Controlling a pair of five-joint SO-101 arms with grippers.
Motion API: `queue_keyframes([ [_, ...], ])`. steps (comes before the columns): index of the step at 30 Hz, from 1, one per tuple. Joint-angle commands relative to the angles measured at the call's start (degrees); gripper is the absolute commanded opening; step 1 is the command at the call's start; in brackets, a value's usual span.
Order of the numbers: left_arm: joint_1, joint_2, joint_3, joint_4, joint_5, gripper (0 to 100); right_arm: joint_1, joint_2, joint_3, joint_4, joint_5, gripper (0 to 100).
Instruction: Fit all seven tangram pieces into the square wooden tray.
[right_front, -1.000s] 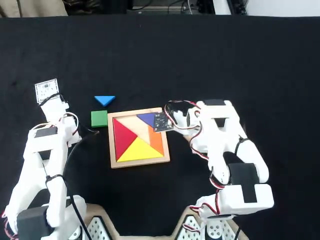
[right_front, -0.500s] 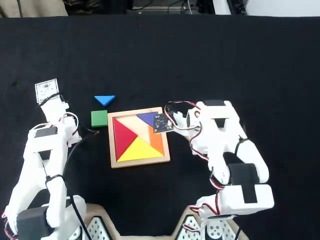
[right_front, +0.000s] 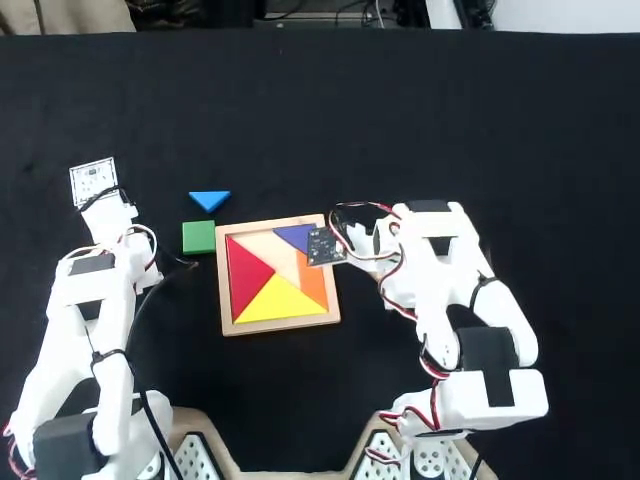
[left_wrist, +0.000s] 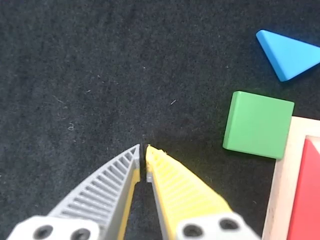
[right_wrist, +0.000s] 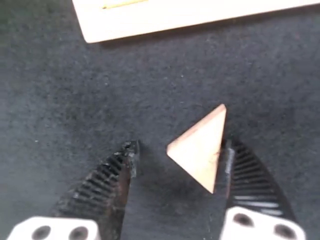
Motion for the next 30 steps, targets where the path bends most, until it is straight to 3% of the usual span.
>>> queue_keyframes([
  [1,-0.04,-1.32,-0.31,-1.05,-0.18,3,0.79,1.01,-0.22,-0.62,-0.62,23.3],
  [23,-0.04,-1.32,-0.31,-1.05,-0.18,3,0.79,0.92,-0.22,-0.53,-0.62,21.1],
  [30,-0.13,-1.32,-0.31,-1.05,-0.18,3,0.79,0.92,-0.22,-0.53,-0.62,13.4],
])
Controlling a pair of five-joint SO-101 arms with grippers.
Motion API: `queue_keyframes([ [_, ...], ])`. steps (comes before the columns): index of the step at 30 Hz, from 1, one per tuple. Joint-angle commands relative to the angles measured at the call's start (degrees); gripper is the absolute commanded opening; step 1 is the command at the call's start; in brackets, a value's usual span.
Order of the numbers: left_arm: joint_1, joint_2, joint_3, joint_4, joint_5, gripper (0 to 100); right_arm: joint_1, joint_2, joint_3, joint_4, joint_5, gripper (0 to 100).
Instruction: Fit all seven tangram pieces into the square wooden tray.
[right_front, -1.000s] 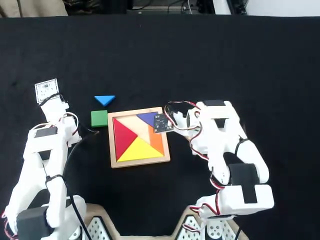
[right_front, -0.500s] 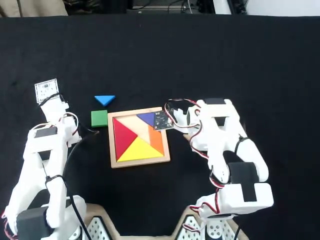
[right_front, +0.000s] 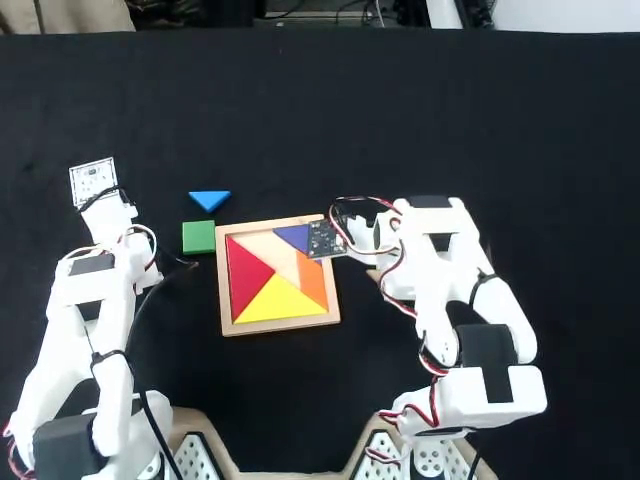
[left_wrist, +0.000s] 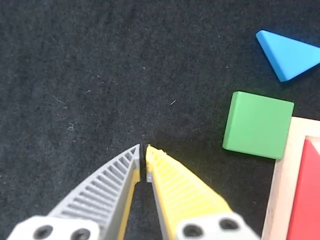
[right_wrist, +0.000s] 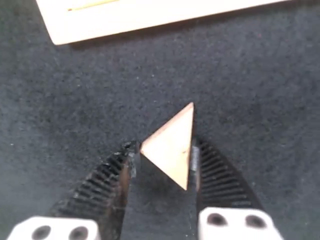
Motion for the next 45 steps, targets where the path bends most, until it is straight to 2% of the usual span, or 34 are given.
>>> queue_keyframes([
  [1,-0.13,-1.32,-0.31,-1.05,-0.18,3,0.70,0.92,0.92,0.26,-0.62,13.4],
  [30,-0.04,-1.32,-0.31,-1.05,-0.18,3,0.79,0.57,1.01,0.35,-0.70,13.1],
  [33,-0.04,-1.32,-0.31,-1.05,-0.18,3,0.79,-0.22,0.92,0.35,-3.87,13.0],
  [43,-0.13,-1.32,-0.31,-1.05,-0.18,3,1.67,-15.34,7.08,0.35,-5.54,13.0],
  [45,-0.13,-1.32,-0.31,-1.05,-0.18,3,1.23,-20.18,9.10,0.35,-8.62,13.0],
])
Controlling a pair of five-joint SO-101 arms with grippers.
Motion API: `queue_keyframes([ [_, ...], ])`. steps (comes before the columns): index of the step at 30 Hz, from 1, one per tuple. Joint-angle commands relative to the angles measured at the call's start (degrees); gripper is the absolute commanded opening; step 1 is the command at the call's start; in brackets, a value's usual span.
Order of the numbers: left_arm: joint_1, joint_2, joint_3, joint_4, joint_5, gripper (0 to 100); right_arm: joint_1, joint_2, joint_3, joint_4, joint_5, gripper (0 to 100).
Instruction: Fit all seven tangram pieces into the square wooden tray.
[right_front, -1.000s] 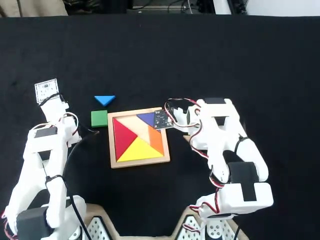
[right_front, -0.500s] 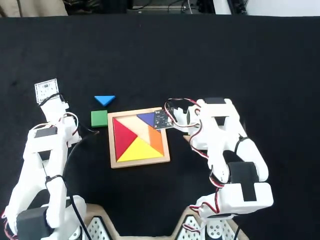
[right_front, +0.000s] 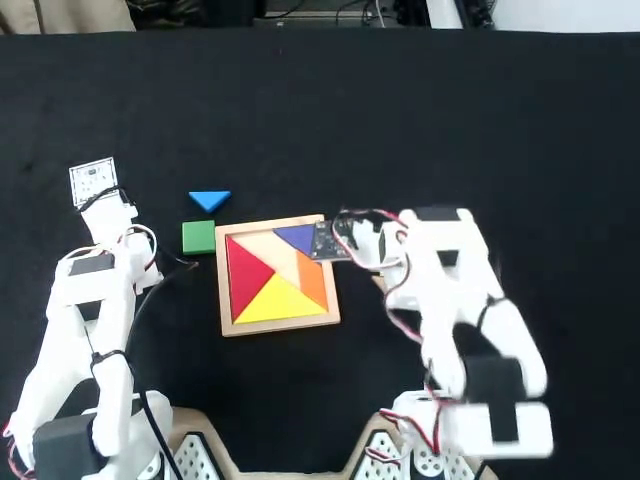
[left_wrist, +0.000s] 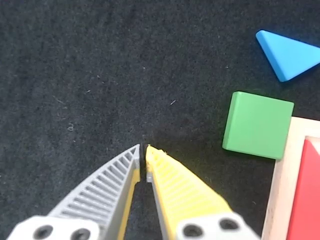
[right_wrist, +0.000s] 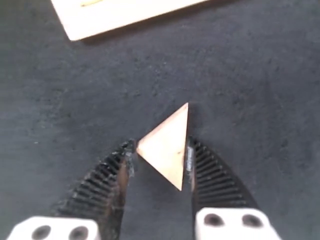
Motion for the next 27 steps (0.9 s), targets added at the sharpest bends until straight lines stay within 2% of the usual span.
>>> queue_keyframes([
  [1,-0.13,-1.32,-0.31,-1.05,-0.18,3,0.09,-9.71,2.07,0.09,-5.89,13.0],
  [7,-0.04,-1.32,-0.31,-1.05,-0.18,3,-9.49,-19.21,4.00,0.18,-27.96,13.0],
  [12,-0.22,-1.32,-0.31,-1.05,-0.18,3,-18.02,-20.79,2.15,0.18,-44.40,13.0],
  [24,-0.13,-1.32,-0.31,-1.05,-0.18,3,-26.55,-20.79,-5.32,-0.53,-78.07,13.0],
  [27,-0.13,-1.32,-0.31,-1.05,-0.18,3,-28.66,-20.79,-4.97,-1.58,-83.60,13.0],
])
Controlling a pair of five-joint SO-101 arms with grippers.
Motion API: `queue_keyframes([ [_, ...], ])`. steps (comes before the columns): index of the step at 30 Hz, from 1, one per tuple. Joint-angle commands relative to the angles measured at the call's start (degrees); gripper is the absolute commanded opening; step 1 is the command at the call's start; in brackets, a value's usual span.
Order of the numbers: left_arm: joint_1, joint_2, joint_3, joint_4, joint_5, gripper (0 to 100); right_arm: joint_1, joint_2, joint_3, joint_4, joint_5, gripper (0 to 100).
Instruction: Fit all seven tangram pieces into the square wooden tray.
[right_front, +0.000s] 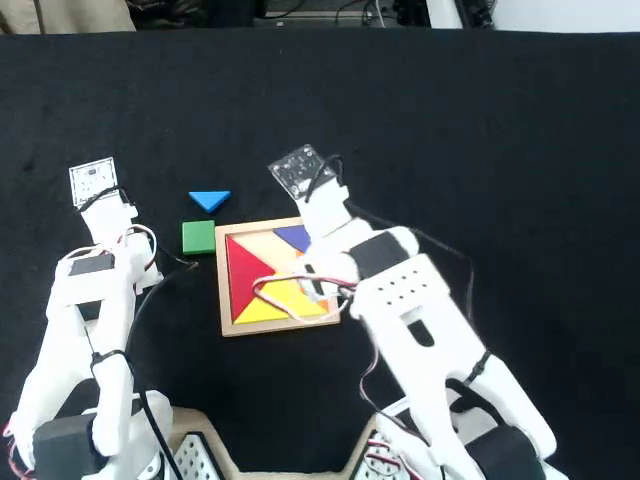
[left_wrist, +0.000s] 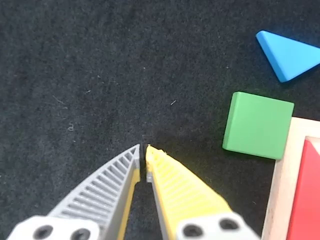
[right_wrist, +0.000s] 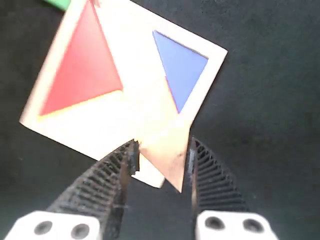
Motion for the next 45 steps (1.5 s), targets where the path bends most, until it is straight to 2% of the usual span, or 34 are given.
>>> queue_keyframes([
  [1,-0.13,-1.32,-0.31,-1.05,-0.18,3,-2.46,-1.63,-2.77,-2.20,-6.59,13.0],
  [9,-0.04,-1.32,-0.31,-1.05,-0.18,3,-2.73,0.48,-4.00,-4.66,-11.69,13.0],
  [18,-0.04,-1.32,-0.31,-1.05,-0.18,3,-9.76,21.76,-16.48,-4.92,-23.38,13.0],
  [25,-0.04,-1.32,-0.31,-1.05,-0.18,3,-7.56,31.52,-22.02,-5.01,-31.12,13.0],
  [37,0.04,-1.32,-0.31,-1.05,-0.18,3,-6.33,31.87,-22.20,-5.45,-31.65,13.7],
  [43,0.04,-1.32,-0.31,-1.05,-0.18,3,-5.89,31.87,-22.02,-5.01,-31.03,25.2],
  [45,0.04,-1.32,-0.31,-1.05,-0.18,3,-5.98,31.87,-22.02,-5.01,-29.19,25.6],
])
